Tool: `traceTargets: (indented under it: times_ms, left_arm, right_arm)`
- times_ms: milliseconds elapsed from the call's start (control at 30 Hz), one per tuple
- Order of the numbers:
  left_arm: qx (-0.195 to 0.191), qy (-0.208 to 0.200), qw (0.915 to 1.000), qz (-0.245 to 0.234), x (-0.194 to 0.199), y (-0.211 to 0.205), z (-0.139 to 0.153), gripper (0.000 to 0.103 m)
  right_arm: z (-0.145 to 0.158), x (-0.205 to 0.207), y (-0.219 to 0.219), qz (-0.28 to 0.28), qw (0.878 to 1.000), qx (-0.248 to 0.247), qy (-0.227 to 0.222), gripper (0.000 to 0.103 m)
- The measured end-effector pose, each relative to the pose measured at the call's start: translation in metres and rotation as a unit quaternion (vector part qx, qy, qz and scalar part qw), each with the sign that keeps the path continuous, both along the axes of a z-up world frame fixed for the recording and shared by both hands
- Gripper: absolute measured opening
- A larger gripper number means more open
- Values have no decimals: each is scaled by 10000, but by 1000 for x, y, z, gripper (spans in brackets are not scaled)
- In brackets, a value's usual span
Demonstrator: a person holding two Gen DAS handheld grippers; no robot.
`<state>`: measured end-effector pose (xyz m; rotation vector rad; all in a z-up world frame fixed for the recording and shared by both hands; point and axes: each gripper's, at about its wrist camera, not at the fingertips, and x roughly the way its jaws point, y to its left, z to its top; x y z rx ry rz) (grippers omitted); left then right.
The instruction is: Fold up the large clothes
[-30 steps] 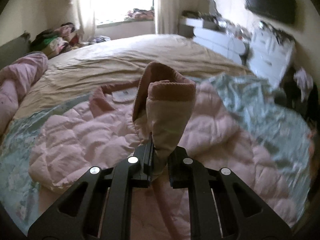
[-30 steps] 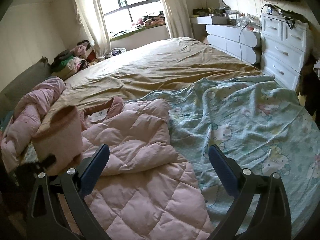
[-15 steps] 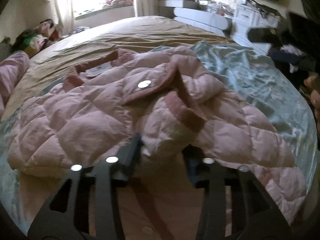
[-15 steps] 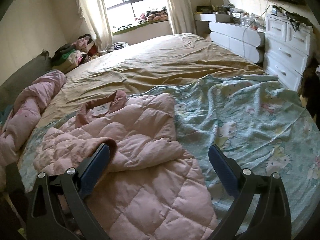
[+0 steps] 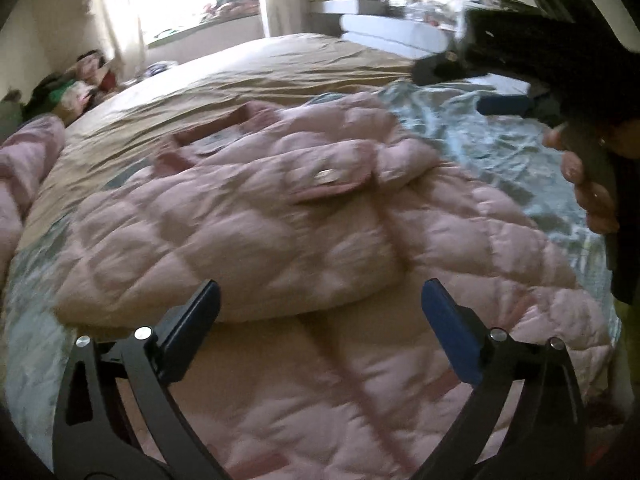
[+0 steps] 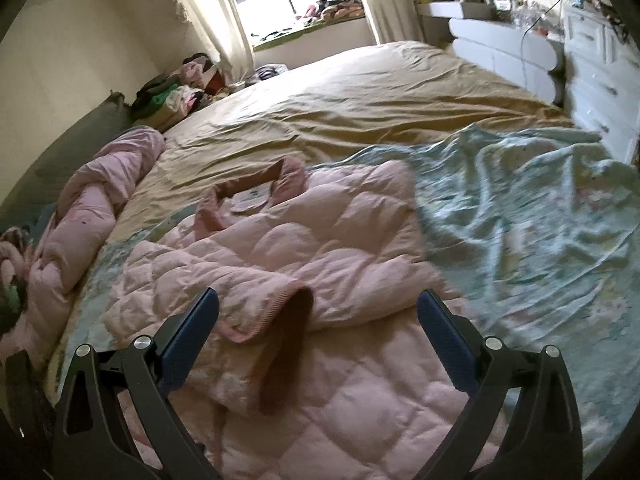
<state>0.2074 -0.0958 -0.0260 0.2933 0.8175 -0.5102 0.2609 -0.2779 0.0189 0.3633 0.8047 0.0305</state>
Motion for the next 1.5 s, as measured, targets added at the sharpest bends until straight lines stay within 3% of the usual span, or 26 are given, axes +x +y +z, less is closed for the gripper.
traceTargets:
  times_ms: [267, 333, 400, 500, 633, 867, 1000, 1167, 1333, 1500]
  left_arm:
    - [15, -88, 9971, 753, 23, 63, 15, 94]
    - [39, -103, 9954, 947, 27, 80, 18, 94]
    - [-49, -30, 9936, 1129, 31, 96, 21, 94]
    - [-341, 69, 9904, 1340, 36, 120, 28, 94]
    - [-431, -2, 9867, 1566, 42, 144, 33, 94]
    - [-612, 3, 9802, 1881, 57, 180, 34, 94]
    - [-690, 26, 9775, 1993, 65, 192, 32, 94]
    - [-747, 75, 9727, 2195, 78, 206, 30, 94]
    - [-917, 83, 9677, 2345, 92, 217, 35, 94]
    - [-903, 10, 9690, 2301, 105, 213, 43, 94]
  right_arm:
    - [-18, 18, 28, 135, 9992, 273, 263, 98]
    - [-22, 23, 33, 168, 9985, 395, 334, 92]
    - [-26, 28, 38, 222, 9979, 458, 412, 77]
    - [-36, 37, 43, 186, 9966, 590, 551, 68]
    - [-56, 49, 44, 53, 9929, 876, 800, 59]
    - [-74, 59, 47, -26, 9899, 1133, 858, 34]
    - [-69, 58, 49, 26, 9944, 851, 633, 10]
    - [-28, 62, 60, 466, 9989, 5, 56, 8]
    - [30, 72, 64, 830, 9927, -659, -569, 7]
    - [54, 91, 59, 841, 9867, -1169, -754, 7]
